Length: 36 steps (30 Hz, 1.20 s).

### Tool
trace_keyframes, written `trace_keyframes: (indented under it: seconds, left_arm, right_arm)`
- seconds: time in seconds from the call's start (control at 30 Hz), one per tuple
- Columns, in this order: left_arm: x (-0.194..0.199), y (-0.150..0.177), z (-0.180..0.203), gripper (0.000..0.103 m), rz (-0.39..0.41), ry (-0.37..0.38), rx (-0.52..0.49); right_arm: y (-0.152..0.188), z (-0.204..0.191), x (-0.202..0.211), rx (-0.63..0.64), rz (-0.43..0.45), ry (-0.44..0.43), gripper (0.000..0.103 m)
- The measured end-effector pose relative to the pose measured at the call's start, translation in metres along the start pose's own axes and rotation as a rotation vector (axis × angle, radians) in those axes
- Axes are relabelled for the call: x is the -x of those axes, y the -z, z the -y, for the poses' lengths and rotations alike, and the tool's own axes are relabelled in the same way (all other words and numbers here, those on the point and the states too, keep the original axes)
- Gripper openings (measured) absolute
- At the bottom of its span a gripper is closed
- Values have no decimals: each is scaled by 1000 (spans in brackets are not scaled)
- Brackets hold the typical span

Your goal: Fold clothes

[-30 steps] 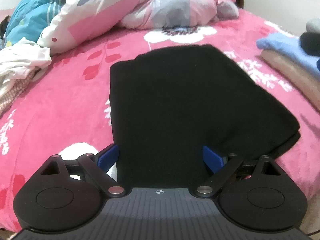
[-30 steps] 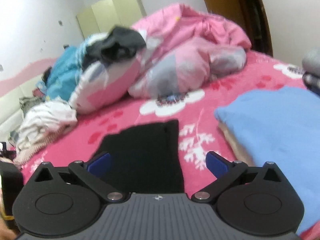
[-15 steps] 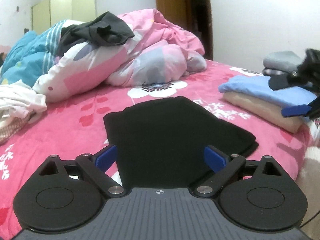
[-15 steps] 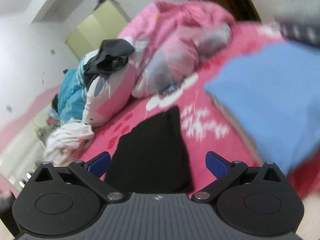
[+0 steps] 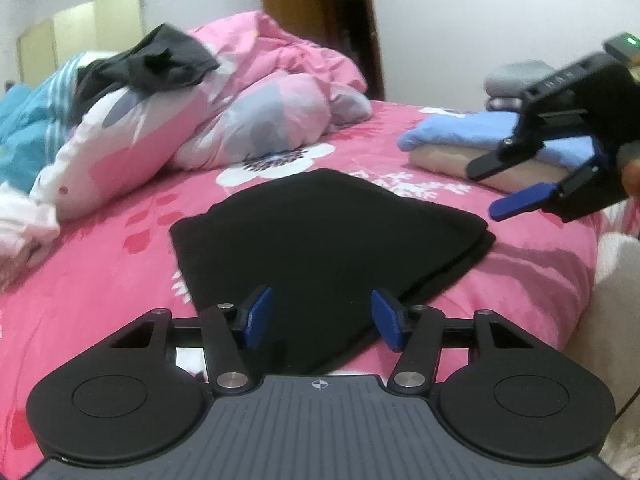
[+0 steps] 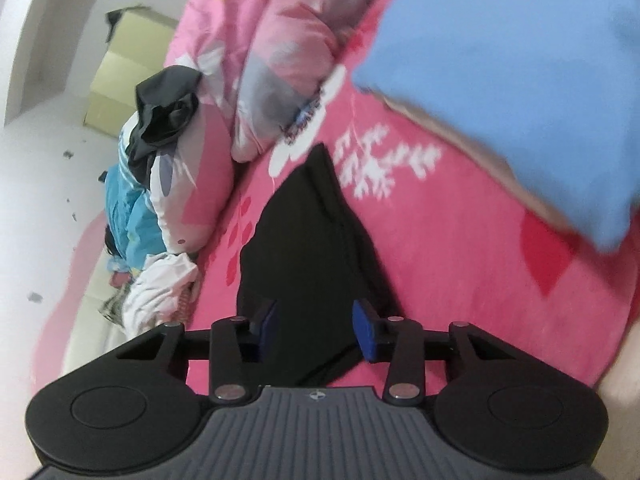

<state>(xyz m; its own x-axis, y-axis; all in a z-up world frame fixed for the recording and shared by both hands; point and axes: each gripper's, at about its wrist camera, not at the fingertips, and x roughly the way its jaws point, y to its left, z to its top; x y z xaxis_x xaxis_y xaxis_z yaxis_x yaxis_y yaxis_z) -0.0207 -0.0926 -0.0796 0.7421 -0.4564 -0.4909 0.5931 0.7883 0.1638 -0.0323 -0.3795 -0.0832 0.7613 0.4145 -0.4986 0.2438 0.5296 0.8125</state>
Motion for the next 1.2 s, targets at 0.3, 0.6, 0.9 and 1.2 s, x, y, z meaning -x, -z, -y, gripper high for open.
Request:
trace_keyframes:
  seconds: [0.3, 0.6, 0.9, 1.2]
  left_arm:
    - [-8, 4, 5, 55, 3, 21, -42]
    - [-9, 9, 2, 55, -6, 41, -52]
    - [-8, 11, 6, 55, -2, 50, -73]
    - [-10, 2, 10, 55, 22, 52, -84]
  right_arm:
    - [-2, 16, -18, -122, -61, 57, 41]
    - [-12, 23, -23, -172, -23, 61, 41]
    - [-11, 17, -29, -129, -25, 52, 21]
    - [-9, 18, -37, -87, -64, 76, 21]
